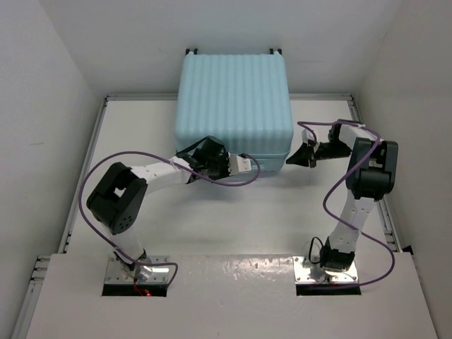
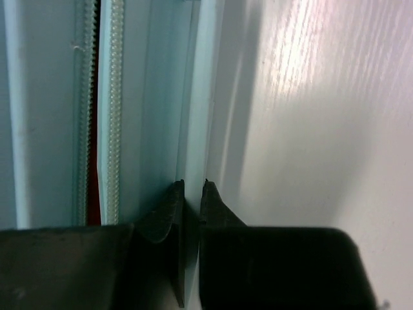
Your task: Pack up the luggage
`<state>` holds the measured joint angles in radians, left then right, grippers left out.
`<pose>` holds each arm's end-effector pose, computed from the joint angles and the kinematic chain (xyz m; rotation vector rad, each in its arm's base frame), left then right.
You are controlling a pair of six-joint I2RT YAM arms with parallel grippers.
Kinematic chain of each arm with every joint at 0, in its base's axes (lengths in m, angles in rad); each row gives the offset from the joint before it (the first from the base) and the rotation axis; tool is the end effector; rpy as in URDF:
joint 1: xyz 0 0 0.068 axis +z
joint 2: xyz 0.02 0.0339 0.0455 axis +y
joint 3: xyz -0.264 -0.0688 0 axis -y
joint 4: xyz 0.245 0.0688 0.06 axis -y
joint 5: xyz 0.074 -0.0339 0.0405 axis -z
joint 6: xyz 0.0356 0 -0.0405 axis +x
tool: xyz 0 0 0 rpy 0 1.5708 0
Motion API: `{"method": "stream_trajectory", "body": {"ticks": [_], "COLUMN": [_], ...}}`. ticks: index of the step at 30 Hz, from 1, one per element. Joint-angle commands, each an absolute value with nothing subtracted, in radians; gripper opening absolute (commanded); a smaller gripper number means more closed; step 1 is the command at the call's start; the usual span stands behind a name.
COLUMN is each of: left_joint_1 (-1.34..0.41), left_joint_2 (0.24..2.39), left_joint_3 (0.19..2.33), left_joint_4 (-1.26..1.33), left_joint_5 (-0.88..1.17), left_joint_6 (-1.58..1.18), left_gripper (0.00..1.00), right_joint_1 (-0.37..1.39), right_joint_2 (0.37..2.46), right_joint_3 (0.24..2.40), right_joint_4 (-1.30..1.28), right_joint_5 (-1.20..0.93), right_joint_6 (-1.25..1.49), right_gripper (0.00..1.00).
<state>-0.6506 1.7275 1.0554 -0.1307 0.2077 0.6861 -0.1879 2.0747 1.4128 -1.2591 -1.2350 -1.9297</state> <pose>0.2867 -0.2274 0.1904 1.5413 1.7916 -0.2291 0.3483 -0.0320 0.1609 -1.3717 1.4846 1.0070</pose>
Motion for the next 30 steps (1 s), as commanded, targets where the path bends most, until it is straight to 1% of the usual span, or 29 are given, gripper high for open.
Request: {"method": "stream_trajectory", "body": {"ticks": [1, 3, 5, 6, 7, 10, 11, 13, 14, 15, 17, 19, 20, 21, 24, 26, 30], "left_joint_1": [-0.644, -0.655, -0.664, -0.664, -0.664, -0.664, -0.664, -0.655, -0.644, -0.635, -0.620, -0.595, -0.586, -0.566, -0.540, -0.522, -0.479], "left_joint_2": [1.819, 1.819, 1.810, 1.810, 1.801, 1.792, 1.792, 1.792, 1.792, 1.792, 1.792, 1.801, 1.801, 1.790, 1.781, 1.781, 1.781], "left_joint_3": [1.052, 1.052, 1.052, 1.052, 1.042, 1.032, 1.032, 1.032, 1.032, 1.032, 1.032, 1.032, 1.032, 1.032, 1.032, 1.023, 1.012], "left_joint_4": [-0.048, -0.048, -0.048, -0.048, -0.037, -0.037, -0.037, -0.047, -0.063, -0.063, -0.093, -0.132, -0.132, -0.152, -0.181, -0.201, -0.221], "left_joint_5": [0.106, 0.117, 0.117, 0.117, 0.117, 0.117, 0.117, 0.117, 0.117, 0.126, 0.126, 0.126, 0.126, 0.126, 0.147, 0.156, 0.166], "left_joint_6": [0.537, 0.526, 0.526, 0.526, 0.526, 0.535, 0.535, 0.544, 0.555, 0.555, 0.583, 0.630, 0.649, 0.693, 0.751, 0.799, 0.850], "left_gripper": [0.00, 0.00, 0.00, 0.00, 0.00, 0.00, 0.00, 0.00, 0.00, 0.00, 0.00, 0.00, 0.00, 0.00, 0.00, 0.00, 0.00], "right_joint_1": [-0.176, -0.176, -0.178, -0.181, -0.186, -0.230, -0.267, -0.291, -0.319, -0.325, -0.328, -0.322, -0.319, -0.310, -0.267, -0.250, -0.216], "right_joint_2": [1.962, 1.942, 1.873, 1.873, 1.855, 1.845, 1.865, 1.923, 1.942, 1.956, 2.005, 2.034, 2.037, 2.045, 2.057, 2.068, 2.089], "right_joint_3": [1.364, 1.313, 1.255, 1.244, 1.214, 1.238, 1.255, 1.360, 1.389, 1.434, 1.480, 1.515, 1.520, 1.522, 1.517, 1.514, 1.516], "right_joint_4": [-1.451, -1.431, -1.334, -1.333, -1.224, -1.114, -1.102, -1.088, -1.094, -1.100, -1.066, -1.049, -1.031, -1.023, -0.993, -0.973, -0.870], "right_joint_5": [-1.281, -1.281, -1.276, -1.276, -1.266, -1.262, -1.259, -1.256, -1.258, -1.252, -1.238, -1.236, -1.238, -1.239, -1.259, -1.270, -1.299], "right_joint_6": [-1.991, -1.959, -1.852, -1.852, -1.776, -1.637, -1.611, -1.530, -1.525, -1.526, -1.506, -1.482, -1.483, -1.485, -1.493, -1.514, -1.453], "right_gripper": [0.00, 0.00, 0.00, 0.00, 0.00, 0.06, 0.12, 0.19, 0.25, 0.29, 0.36, 0.40, 0.41, 0.46, 0.55, 0.58, 0.58]}}
